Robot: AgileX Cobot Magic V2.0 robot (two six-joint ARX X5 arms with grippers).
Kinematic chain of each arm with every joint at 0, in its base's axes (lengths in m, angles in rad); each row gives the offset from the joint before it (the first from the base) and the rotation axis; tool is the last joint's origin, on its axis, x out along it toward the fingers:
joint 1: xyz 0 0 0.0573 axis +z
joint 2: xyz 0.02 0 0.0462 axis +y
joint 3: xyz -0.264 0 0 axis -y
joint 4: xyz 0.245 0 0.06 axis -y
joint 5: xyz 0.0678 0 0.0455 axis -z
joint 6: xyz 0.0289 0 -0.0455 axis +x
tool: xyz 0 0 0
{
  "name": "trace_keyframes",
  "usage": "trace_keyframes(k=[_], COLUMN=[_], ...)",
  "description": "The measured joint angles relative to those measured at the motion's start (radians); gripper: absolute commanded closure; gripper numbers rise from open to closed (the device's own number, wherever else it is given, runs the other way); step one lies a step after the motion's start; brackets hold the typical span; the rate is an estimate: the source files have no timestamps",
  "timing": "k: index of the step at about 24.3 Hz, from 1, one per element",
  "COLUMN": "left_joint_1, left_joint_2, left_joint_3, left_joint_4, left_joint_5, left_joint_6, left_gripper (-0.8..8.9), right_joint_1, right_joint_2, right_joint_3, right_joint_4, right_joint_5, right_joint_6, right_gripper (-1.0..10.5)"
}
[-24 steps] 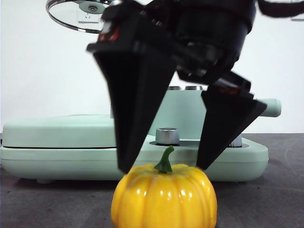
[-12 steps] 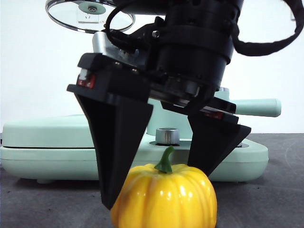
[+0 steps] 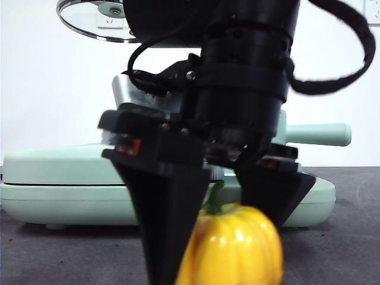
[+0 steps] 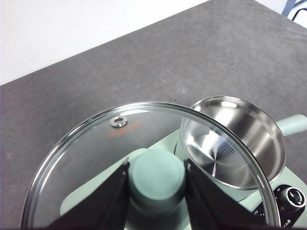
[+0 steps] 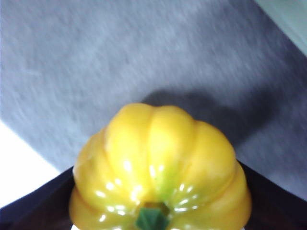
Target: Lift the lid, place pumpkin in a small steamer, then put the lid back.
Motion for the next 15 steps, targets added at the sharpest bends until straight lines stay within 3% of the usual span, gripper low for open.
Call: trace_keyframes(k=[6, 11, 15], left_joint_1=[0.019, 0.042, 0.053], left_joint_2=[0.000, 0.000, 0.000], left_joint_3=[0.000, 0.000, 0.000], left_joint_4=[0.000, 0.001, 0.005], left_joint_5=[0.000, 0.000, 0.000], left_joint_6=[0.000, 0.000, 0.000], left_gripper=[7.37, 7.37, 7.37], right_joint_1=[-0.041, -0.188, -0.308], right_joint_2=[0.000, 0.000, 0.005], right_joint_3=[0.240, 0.479, 0.626], right_joint_4=[-0.261, -0.425, -0.451], right_joint_5=[-0.003, -0.004, -0.004], right_joint_6=[-0.050, -0.113, -0.168], right_gripper=[6.2, 6.2, 6.2])
